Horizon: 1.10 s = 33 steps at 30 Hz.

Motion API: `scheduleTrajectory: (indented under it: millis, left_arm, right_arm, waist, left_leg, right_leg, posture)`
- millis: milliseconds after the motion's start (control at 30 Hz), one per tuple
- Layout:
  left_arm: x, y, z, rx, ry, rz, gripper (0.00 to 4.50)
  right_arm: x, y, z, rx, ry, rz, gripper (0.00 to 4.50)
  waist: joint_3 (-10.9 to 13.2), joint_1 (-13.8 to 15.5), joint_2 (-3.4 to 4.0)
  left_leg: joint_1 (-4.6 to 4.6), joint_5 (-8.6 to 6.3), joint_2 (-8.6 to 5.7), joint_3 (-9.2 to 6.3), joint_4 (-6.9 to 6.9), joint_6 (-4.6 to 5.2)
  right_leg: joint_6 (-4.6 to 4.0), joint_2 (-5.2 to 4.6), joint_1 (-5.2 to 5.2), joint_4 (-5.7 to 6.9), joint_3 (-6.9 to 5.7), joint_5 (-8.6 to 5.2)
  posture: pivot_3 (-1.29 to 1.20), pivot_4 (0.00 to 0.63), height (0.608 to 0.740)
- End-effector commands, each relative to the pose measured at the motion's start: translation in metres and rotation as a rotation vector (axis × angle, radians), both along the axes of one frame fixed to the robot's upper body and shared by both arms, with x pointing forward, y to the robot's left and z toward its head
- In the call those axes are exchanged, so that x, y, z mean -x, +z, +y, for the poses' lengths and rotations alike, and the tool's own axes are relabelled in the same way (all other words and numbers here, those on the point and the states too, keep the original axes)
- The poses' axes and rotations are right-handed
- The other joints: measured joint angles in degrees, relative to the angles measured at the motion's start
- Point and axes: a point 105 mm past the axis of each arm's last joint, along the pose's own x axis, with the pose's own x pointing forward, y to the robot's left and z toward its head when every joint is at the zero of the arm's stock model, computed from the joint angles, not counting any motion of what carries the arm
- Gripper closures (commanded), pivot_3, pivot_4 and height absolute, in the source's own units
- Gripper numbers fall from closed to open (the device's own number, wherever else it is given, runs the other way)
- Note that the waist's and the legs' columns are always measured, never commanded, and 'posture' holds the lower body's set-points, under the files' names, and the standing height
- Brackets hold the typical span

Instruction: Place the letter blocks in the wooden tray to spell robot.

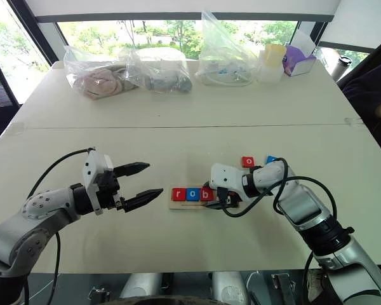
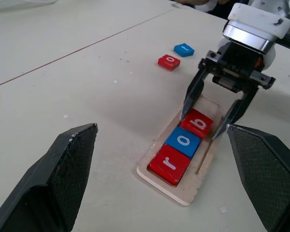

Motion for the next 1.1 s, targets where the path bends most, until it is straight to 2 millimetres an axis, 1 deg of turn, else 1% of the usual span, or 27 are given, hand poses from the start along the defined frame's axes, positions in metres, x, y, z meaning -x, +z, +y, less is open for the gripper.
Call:
scheduleTrajectory:
  millis: [33, 133, 267, 333, 367, 400, 433, 500, 567, 700, 933, 1100]
  left_arm:
    - [0.002, 0.009, -0.004, 0.008, -0.016, -0.044, 0.00]
    - [0.002, 0.009, -0.004, 0.009, -0.016, -0.044, 0.00]
    - [0.002, 0.009, -0.004, 0.012, -0.017, -0.044, 0.00]
    - [0.002, 0.009, -0.004, 0.013, -0.016, -0.044, 0.00]
    - [0.003, 0.009, -0.004, 0.013, -0.016, -0.044, 0.00]
    - [0.003, 0.008, -0.004, 0.013, -0.016, -0.043, 0.00]
    - [0.003, 0.008, -0.004, 0.014, -0.016, -0.043, 0.00]
    - [0.003, 0.008, -0.005, 0.014, -0.015, -0.043, 0.00]
    - [0.002, 0.007, -0.005, 0.015, -0.015, -0.043, 0.00]
    - [0.002, 0.007, -0.006, 0.016, -0.021, -0.042, 0.00]
    - [0.000, 0.008, -0.008, 0.018, -0.029, -0.044, 0.00]
    - [-0.001, 0.008, -0.010, 0.019, -0.035, -0.046, 0.00]
  right_arm:
    - [-0.001, 0.012, 0.006, -0.030, 0.009, -0.035, 0.06]
    - [-0.002, 0.018, 0.005, -0.047, -0.004, -0.039, 0.06]
    - [-0.011, 0.037, 0.000, -0.120, -0.091, -0.063, 0.06]
    - [-0.031, 0.052, -0.010, -0.193, -0.249, -0.119, 0.06]
    - [-0.042, 0.059, -0.018, -0.225, -0.353, -0.147, 0.06]
    - [-0.052, 0.062, -0.027, -0.246, -0.451, -0.170, 0.06]
    - [-0.057, 0.064, -0.033, -0.255, -0.509, -0.181, 0.06]
    - [-0.066, 0.060, -0.052, -0.262, -0.706, -0.198, 0.06]
    - [-0.068, 0.052, -0.069, -0.257, -0.881, -0.191, 0.06]
    - [-0.062, 0.042, -0.080, -0.276, -1.111, -0.130, 0.06]
    - [-0.048, 0.034, -0.080, -0.238, -1.242, -0.102, 0.06]
    - [-0.046, 0.026, -0.078, -0.260, -1.301, -0.024, 0.06]
  waist:
    - [0.0, 0.0, 0.00]
    - [0.0, 0.0, 0.00]
    - [0.0, 0.0, 0.00]
    - [0.0, 0.0, -0.01]
    - [0.0, 0.0, -0.01]
    - [0.0, 0.0, 0.00]
    - [0.0, 0.0, 0.00]
    - [0.0, 0.1, -0.01]
    - [0.0, 0.2, -0.02]
    - [0.0, -0.1, 0.01]
    - [0.0, -0.2, 0.05]
    - [0.0, -0.2, 0.05]
  left_leg:
    - [0.00, 0.00, 0.00, 0.00, 0.00, 0.00]
    - [0.00, 0.00, 0.00, 0.00, 0.00, 0.00]
    - [0.00, 0.00, 0.00, 0.00, 0.00, 0.00]
    - [0.00, 0.00, 0.00, 0.00, 0.01, 0.00]
    - [0.00, 0.00, 0.00, -0.01, 0.01, 0.00]
    - [0.00, 0.00, 0.00, 0.00, 0.01, 0.00]
    - [0.01, 0.00, 0.00, 0.00, 0.00, 0.00]
    - [0.00, 0.00, 0.00, 0.00, -0.02, -0.01]
    - [-0.04, 0.00, -0.01, -0.03, -0.05, -0.01]
    - [-0.12, 0.01, -0.01, 0.00, -0.06, -0.01]
    - [-0.12, 0.01, 0.00, 0.05, -0.06, -0.02]
    - [-0.13, 0.01, 0.00, 0.07, -0.06, -0.01]
  right_leg:
    - [0.00, 0.00, 0.00, 0.00, 0.00, 0.00]
    - [0.00, 0.00, 0.00, 0.00, 0.00, 0.00]
    - [0.00, -0.01, 0.00, 0.00, 0.00, 0.00]
    - [0.00, -0.01, 0.01, 0.00, 0.00, 0.00]
    - [-0.01, 0.00, 0.01, 0.00, 0.00, 0.00]
    - [-0.01, 0.00, 0.00, 0.01, 0.01, 0.00]
    - [-0.02, 0.00, -0.01, 0.02, 0.01, 0.00]
    - [-0.02, 0.00, -0.02, 0.02, 0.02, 0.00]
    - [-0.02, 0.00, -0.04, 0.01, 0.01, 0.00]
    - [-0.03, -0.02, -0.14, 0.02, 0.05, 0.00]
    - [-0.04, 0.05, -0.23, 0.10, 0.10, 0.01]
    - [-0.02, 0.06, -0.22, 0.09, 0.10, 0.02]
  posture:
    - [0.00, 0.150, 0.740]
    - [0.00, 0.150, 0.740]
    - [0.00, 0.150, 0.740]
    - [0.00, 0.150, 0.740]
    - [0.00, 0.150, 0.740]
    - [0.00, 0.150, 0.740]
    - [0.00, 0.150, 0.740]
    - [0.00, 0.150, 0.740]
    - [0.00, 0.150, 0.740]
    - [0.00, 0.150, 0.740]
    - [0.00, 0.150, 0.740]
    - [0.00, 0.150, 0.740]
